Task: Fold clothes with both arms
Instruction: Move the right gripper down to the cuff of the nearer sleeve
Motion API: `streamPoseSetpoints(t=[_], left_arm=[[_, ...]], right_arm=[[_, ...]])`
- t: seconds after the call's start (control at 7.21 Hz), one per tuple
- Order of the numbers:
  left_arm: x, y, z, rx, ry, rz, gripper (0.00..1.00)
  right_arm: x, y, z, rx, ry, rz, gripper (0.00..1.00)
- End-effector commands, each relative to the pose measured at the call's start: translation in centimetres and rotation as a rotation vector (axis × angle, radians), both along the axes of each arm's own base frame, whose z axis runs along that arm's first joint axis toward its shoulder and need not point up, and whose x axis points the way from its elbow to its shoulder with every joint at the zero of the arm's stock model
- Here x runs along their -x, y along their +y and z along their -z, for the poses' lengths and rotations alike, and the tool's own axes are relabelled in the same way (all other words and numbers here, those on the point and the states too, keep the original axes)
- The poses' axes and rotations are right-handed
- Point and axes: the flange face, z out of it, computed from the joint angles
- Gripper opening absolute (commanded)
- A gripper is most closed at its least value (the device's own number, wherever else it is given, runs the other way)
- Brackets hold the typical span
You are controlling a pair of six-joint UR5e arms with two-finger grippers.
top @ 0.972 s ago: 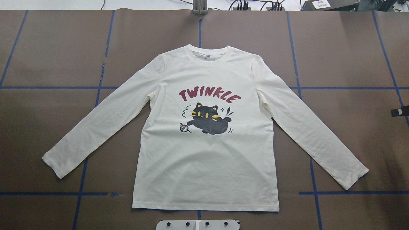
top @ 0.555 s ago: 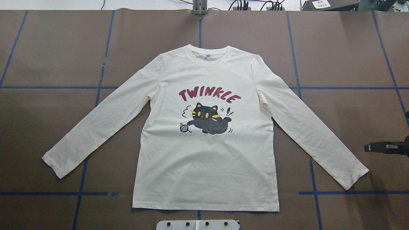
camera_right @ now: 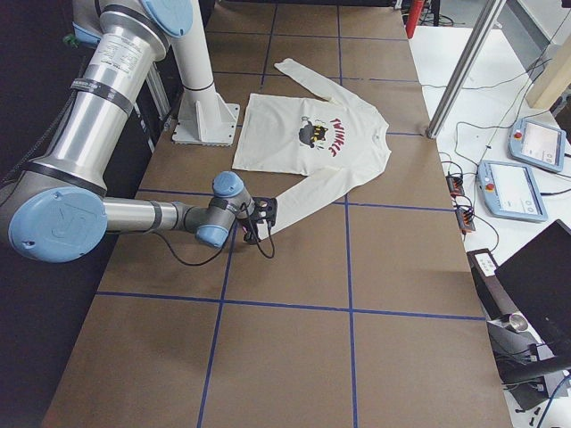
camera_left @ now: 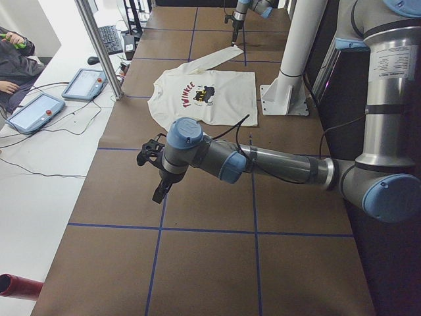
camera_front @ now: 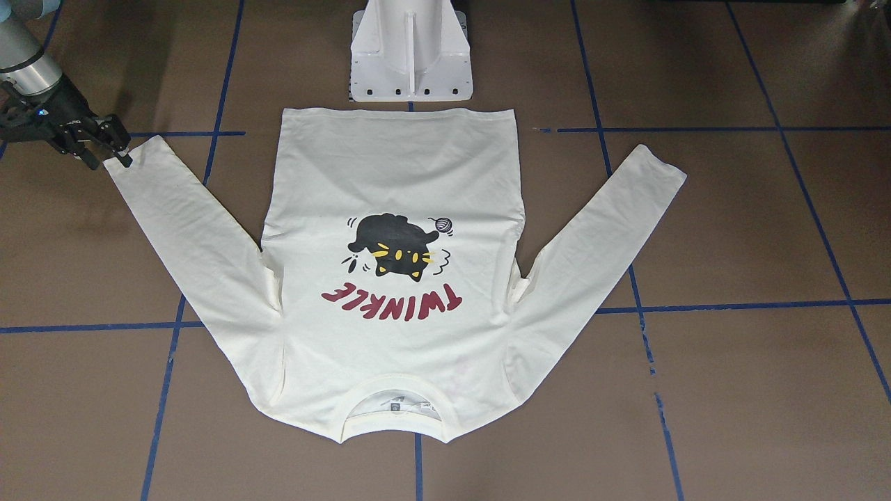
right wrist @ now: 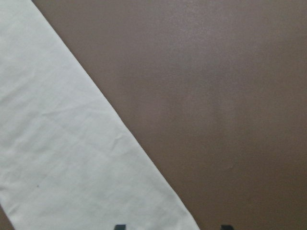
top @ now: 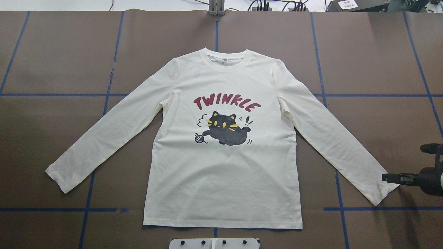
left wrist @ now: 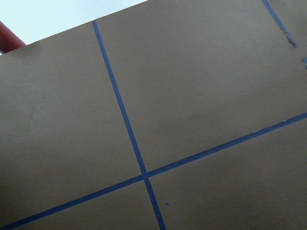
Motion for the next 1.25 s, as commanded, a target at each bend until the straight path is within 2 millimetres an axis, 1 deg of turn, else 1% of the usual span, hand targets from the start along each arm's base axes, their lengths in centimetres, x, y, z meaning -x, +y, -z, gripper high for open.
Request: streamPoseSetpoints(t=[0.0, 0.14, 0.28, 0.42, 0.56, 0.83, 0.97, 1.11], left_arm=[[-0.1, -0.1, 0.1, -0.002, 0.0, -0.001, 1.0], [-0.1, -0.1, 0.1, -0.002, 0.0, -0.001, 1.0], [-0.1, -0.1, 0.1, -0.002, 0.0, -0.001, 1.0], [0.0, 0.0, 0.1, -0.002, 0.0, 0.0, 1.0], [-0.1, -0.1, 0.1, -0.002, 0.0, -0.001, 1.0], [-0.1, -0.1, 0.1, -0.002, 0.0, -0.001, 1.0], [0.0, 0.0, 0.1, -0.002, 0.0, 0.0, 1.0], [-0.1, -0.1, 0.2, -0.004, 0.0, 0.0, 1.0]], right_arm=[[-0.2, 0.3, -1.5, 0.005, 0.019, 0.001, 0.72], [-0.1, 0.4, -1.5, 0.005, 0.016, 0.004, 0.64], [0.0, 0.4, -1.5, 0.007, 0.015, 0.003, 0.45], [0.0, 0.5, -1.4, 0.009, 0.014, 0.005, 0.4], [0.1, 0.4, -1.4, 0.01, 0.012, 0.003, 0.32], [0.5, 0.5, -1.1, 0.035, -0.004, -0.013, 0.0], [0.5, 0.4, -0.8, 0.033, -0.008, -0.014, 0.0], [0.7, 0.2, 0.7, 0.02, -0.034, -0.013, 0.0]])
